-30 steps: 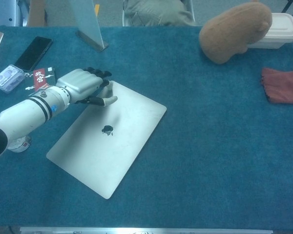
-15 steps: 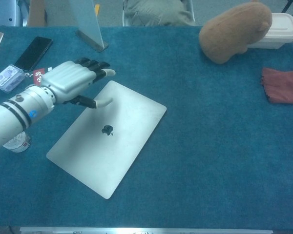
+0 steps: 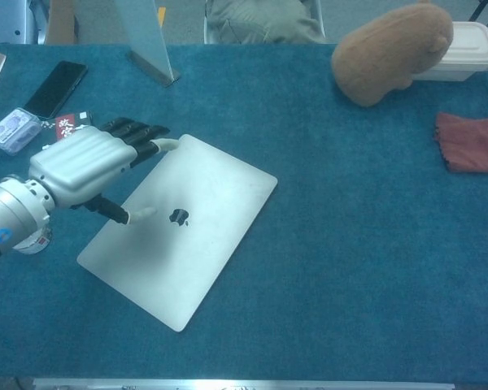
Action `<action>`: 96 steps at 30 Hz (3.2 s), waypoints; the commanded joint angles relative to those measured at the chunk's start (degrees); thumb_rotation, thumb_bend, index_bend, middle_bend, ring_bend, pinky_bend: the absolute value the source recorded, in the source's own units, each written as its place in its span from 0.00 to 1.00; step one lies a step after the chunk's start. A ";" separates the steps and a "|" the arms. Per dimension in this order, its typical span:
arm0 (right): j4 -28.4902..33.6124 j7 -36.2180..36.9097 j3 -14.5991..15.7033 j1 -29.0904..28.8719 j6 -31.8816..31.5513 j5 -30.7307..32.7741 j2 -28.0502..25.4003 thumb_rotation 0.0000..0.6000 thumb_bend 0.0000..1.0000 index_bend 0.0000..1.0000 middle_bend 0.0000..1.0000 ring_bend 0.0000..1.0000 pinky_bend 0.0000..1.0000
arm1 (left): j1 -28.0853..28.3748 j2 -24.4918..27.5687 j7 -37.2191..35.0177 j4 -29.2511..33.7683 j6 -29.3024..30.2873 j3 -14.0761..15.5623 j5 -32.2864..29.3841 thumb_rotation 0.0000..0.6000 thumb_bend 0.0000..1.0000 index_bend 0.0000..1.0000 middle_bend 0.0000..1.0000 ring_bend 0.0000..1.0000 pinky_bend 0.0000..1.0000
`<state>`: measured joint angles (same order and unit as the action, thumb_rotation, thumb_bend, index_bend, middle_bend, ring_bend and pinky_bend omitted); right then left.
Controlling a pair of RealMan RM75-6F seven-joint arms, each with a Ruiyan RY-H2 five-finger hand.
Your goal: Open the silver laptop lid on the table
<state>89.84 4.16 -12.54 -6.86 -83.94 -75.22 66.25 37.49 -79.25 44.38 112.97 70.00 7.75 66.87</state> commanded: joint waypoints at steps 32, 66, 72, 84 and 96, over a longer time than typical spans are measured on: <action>-0.03 -0.07 0.14 -0.17 0.23 -0.05 -0.43 0.85 0.31 0.00 0.11 0.00 0.03 | -2.41 -6.62 -2.41 -4.16 -11.11 3.60 14.51 0.64 0.26 0.00 0.00 0.00 0.00; 1.45 -0.76 -0.11 1.08 -1.07 0.79 -2.46 0.85 0.31 0.00 0.11 0.00 0.03 | -0.85 -16.51 0.29 -13.24 -18.33 0.73 9.60 0.69 0.25 0.00 0.00 0.00 0.00; 1.93 -1.06 -0.12 1.39 -1.58 0.75 -2.77 0.85 0.31 0.00 0.11 0.00 0.03 | -0.75 -17.22 -0.34 -14.30 -18.81 0.63 9.17 0.80 0.25 0.00 0.00 0.00 0.00; 2.65 -1.60 -0.20 1.53 -1.99 0.65 -3.03 0.85 0.31 0.00 0.11 0.00 0.03 | -0.61 -16.81 -1.14 -14.27 -18.71 0.54 9.08 0.93 0.26 0.00 0.00 0.00 0.00; 3.57 -2.48 -0.29 1.54 -2.41 0.50 -3.21 0.85 0.31 0.00 0.11 0.00 0.03 | -0.11 -14.65 -0.47 -13.36 -18.49 0.17 8.17 1.00 0.31 0.00 0.00 0.00 0.00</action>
<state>93.37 1.72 -12.81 -5.31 -86.31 -74.71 63.05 37.32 -93.99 43.83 99.52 51.50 7.95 75.13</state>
